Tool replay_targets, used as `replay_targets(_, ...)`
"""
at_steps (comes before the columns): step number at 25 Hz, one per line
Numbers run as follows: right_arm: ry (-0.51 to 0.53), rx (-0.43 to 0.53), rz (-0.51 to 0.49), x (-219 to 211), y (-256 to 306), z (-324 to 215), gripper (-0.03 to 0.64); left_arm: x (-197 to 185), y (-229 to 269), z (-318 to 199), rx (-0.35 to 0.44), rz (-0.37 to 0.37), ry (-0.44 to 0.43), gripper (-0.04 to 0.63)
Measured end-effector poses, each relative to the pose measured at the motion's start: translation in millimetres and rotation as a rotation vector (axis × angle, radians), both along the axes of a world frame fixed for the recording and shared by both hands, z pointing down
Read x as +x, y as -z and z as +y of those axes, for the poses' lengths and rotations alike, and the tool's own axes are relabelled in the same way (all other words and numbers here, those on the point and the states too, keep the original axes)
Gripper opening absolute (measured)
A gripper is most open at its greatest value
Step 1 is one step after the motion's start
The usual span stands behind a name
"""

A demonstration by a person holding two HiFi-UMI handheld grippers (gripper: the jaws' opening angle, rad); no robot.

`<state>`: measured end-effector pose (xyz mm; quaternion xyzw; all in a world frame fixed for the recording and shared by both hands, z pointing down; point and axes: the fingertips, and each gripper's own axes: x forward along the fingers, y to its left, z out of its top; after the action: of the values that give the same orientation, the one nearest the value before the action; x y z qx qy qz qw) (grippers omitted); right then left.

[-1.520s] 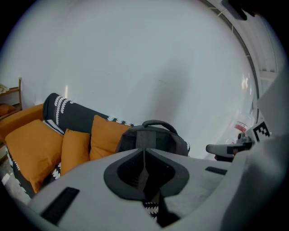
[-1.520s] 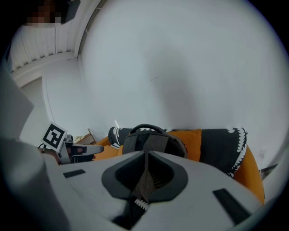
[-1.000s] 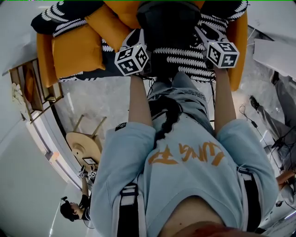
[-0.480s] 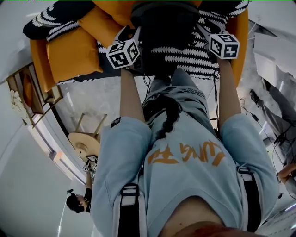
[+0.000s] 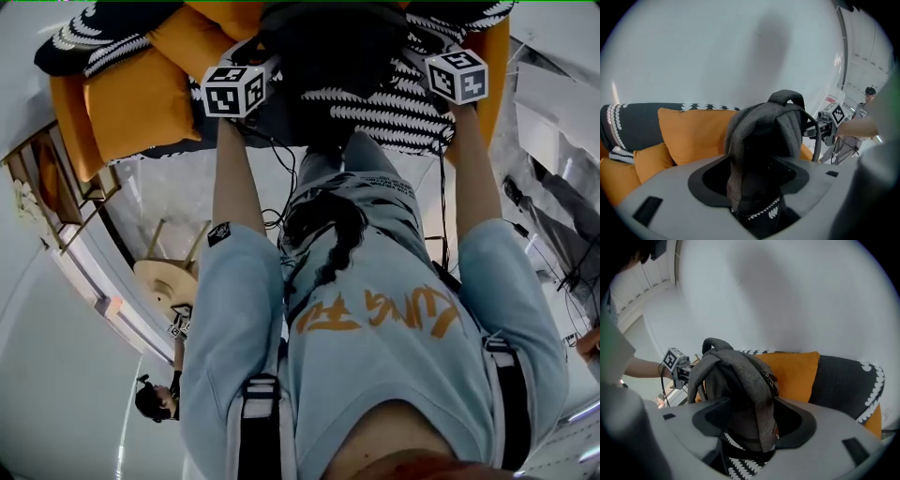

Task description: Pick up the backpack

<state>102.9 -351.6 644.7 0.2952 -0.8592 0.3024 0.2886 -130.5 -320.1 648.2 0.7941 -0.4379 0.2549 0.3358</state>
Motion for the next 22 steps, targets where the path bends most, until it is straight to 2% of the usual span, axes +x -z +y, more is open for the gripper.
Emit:
replay_targets(5,0.061,-0.011,0.009,-5,-11,-9,0.267,5,-12,-9,-0.003,-0.016,-0.037,0.252)
replay_targets(9,0.051,-0.024,0.018,-9,-18,-12,0.264,3,-20,-13,-0.004,-0.019,0.039,0.245)
replay_targets(13,0.018,-0.047,0.042,-8,-22,-11,0.219,7,-23,-13,-0.011,0.009,0.142,0.216)
replay_targets(19,-0.021,-0.039,0.099,-3,-18,0,0.159,15,-20,-4,-0.057,-0.005,0.161,0.165)
replay_targets(22,-0.035,-0.049,0.111,-5,-18,12,0.135,12,-18,8,-0.066,0.016,0.183,0.153)
